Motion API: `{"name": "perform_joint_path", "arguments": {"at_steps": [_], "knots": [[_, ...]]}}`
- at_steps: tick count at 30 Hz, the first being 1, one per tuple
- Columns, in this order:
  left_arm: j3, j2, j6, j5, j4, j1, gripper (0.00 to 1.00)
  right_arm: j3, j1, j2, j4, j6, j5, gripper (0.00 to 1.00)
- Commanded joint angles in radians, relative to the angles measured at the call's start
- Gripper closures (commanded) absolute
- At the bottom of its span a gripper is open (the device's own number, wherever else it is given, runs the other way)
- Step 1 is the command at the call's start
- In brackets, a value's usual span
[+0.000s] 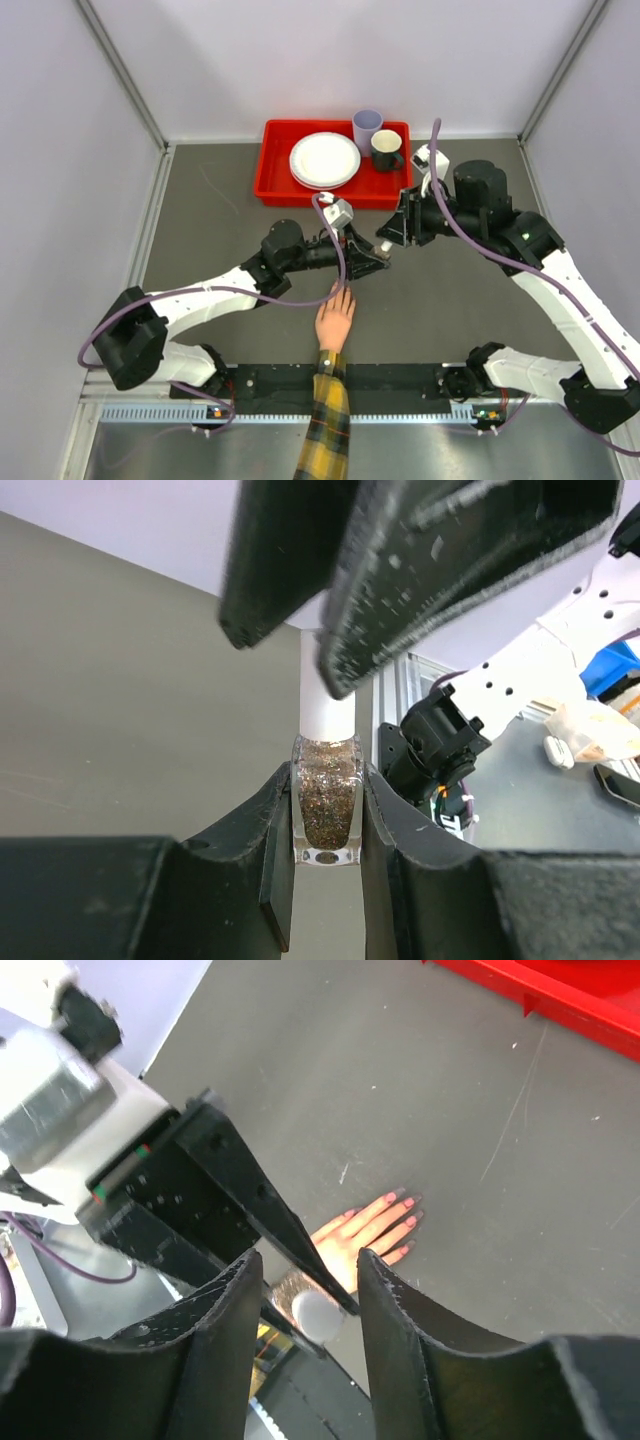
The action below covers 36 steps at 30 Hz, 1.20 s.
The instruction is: Paint the nails
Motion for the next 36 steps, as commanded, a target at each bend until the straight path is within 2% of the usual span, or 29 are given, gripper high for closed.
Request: {"name": "perform_joint_path", "arguments": {"at_steps": [1,4,9,11,13,16,21,24,27,28,29,30,31,33,36], "knots": [[-0.006,-0.052,-0.033,-0.009,0.086,0.021,1.00,-0.001,0.009,-0.028,-0.008,-0.023,-0.035,0.55],[-0.015,-0.051,-0.045,-0.005,0.113,0.033,1.00,-0.024,0.011,-0.039,0.009,-0.013,-0.045,0.53],[-0.029,-0.054,-0.045,-0.015,0.140,0.044,1.00,-0.033,0.013,-0.032,0.036,0.013,-0.071,0.59],[-0.029,-0.052,-0.045,-0.010,0.157,0.044,1.00,-0.042,0.016,-0.031,0.046,0.017,-0.072,0.67],[-0.029,-0.046,-0.045,-0.005,0.157,0.044,1.00,-0.038,0.014,-0.028,0.050,0.015,-0.063,0.67],[-0.030,-0.044,-0.045,-0.004,0.163,0.044,1.00,-0.027,0.014,-0.023,0.063,0.020,-0.058,0.59],[-0.044,-0.046,-0.057,0.011,0.200,0.044,1.00,-0.015,0.014,-0.003,0.064,0.020,-0.063,0.60],[-0.047,-0.041,-0.062,0.019,0.208,0.044,1.00,-0.015,0.014,-0.002,0.082,0.026,-0.072,0.68],[-0.058,-0.037,-0.063,0.039,0.252,0.044,1.00,0.001,0.016,0.014,0.066,0.004,-0.071,0.86],[-0.058,-0.034,-0.066,0.048,0.254,0.044,1.00,0.013,0.019,0.023,0.050,-0.005,-0.069,1.00],[-0.053,-0.031,-0.062,0.054,0.248,0.044,1.00,0.021,0.025,0.030,0.038,-0.016,-0.071,1.00],[-0.046,-0.029,-0.059,0.048,0.229,0.044,0.93,0.028,0.031,0.033,0.029,-0.042,-0.084,1.00],[-0.036,-0.037,-0.059,0.039,0.194,0.044,0.79,0.051,0.037,0.044,0.018,-0.052,-0.084,1.00],[-0.038,-0.052,-0.039,0.042,0.183,0.042,0.59,0.108,0.080,0.058,-0.038,-0.097,-0.034,1.00],[-0.020,-0.067,0.002,0.024,0.122,0.044,0.54,0.157,0.111,0.092,-0.109,-0.137,0.013,1.00]]}}
